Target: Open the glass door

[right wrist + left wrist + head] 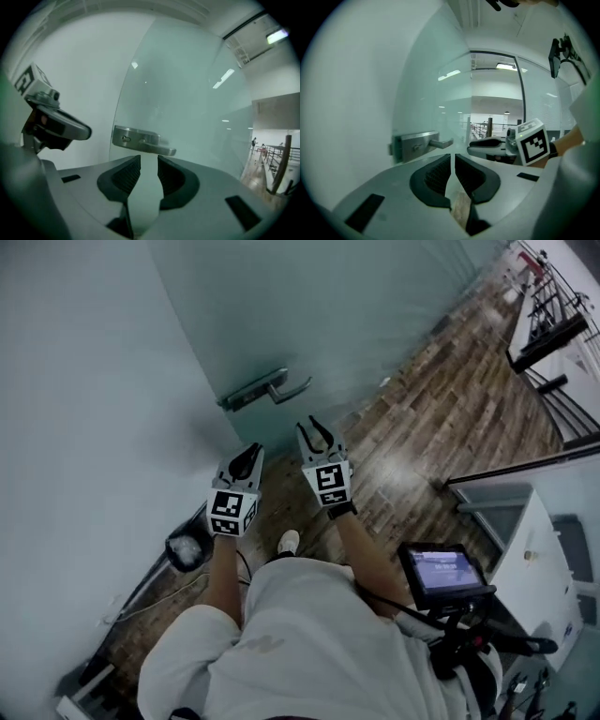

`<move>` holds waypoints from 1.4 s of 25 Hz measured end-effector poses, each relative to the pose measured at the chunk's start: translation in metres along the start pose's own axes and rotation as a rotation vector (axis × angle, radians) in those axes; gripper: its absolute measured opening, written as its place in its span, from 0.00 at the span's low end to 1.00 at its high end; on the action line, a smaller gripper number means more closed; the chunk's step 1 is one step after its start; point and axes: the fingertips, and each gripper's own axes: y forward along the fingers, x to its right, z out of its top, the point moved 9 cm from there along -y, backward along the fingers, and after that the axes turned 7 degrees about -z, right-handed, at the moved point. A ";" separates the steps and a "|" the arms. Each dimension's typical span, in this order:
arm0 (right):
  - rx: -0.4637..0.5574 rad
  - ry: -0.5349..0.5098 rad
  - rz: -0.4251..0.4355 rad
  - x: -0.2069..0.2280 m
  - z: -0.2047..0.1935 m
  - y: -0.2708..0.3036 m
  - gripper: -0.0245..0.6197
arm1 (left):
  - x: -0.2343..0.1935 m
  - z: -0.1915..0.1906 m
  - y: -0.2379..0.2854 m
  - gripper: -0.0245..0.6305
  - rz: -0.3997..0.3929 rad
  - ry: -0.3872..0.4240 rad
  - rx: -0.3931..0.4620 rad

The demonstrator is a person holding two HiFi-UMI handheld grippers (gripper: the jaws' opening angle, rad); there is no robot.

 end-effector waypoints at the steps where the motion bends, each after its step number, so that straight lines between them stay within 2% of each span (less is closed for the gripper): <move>1: -0.014 0.018 0.000 0.014 -0.005 -0.017 0.22 | 0.010 0.007 0.013 0.08 -0.041 0.017 0.001; 3: -0.041 0.047 -0.048 0.052 -0.014 -0.048 0.22 | 0.034 0.017 0.048 0.08 -0.124 0.046 0.006; 4: -0.054 0.066 -0.100 0.075 -0.017 -0.065 0.22 | 0.050 0.023 0.067 0.08 -0.171 0.060 0.013; 7: -0.087 0.130 -0.338 0.144 -0.018 -0.139 0.16 | 0.117 0.049 0.117 0.08 -0.347 0.116 0.041; 11: -0.063 0.225 -0.627 0.201 -0.002 -0.274 0.07 | 0.237 0.087 0.140 0.08 -0.569 0.212 0.083; 14: -0.041 0.248 -0.775 0.232 -0.007 -0.327 0.05 | 0.291 0.099 0.174 0.08 -0.666 0.248 0.123; 17: -0.052 0.232 -0.881 0.252 -0.013 -0.356 0.05 | 0.328 0.106 0.204 0.08 -0.742 0.256 0.157; 21: -0.072 0.226 -0.959 0.261 -0.025 -0.385 0.04 | 0.370 0.100 0.219 0.08 -0.817 0.284 0.171; 26: -0.052 0.226 -1.001 0.261 -0.040 -0.407 0.05 | 0.399 0.081 0.220 0.08 -0.872 0.305 0.167; 31: -0.028 0.232 -1.011 0.261 -0.040 -0.409 0.05 | 0.397 0.079 0.212 0.08 -0.869 0.316 0.162; 35: -0.012 0.230 -0.980 0.252 -0.040 -0.403 0.05 | 0.382 0.074 0.205 0.08 -0.820 0.318 0.160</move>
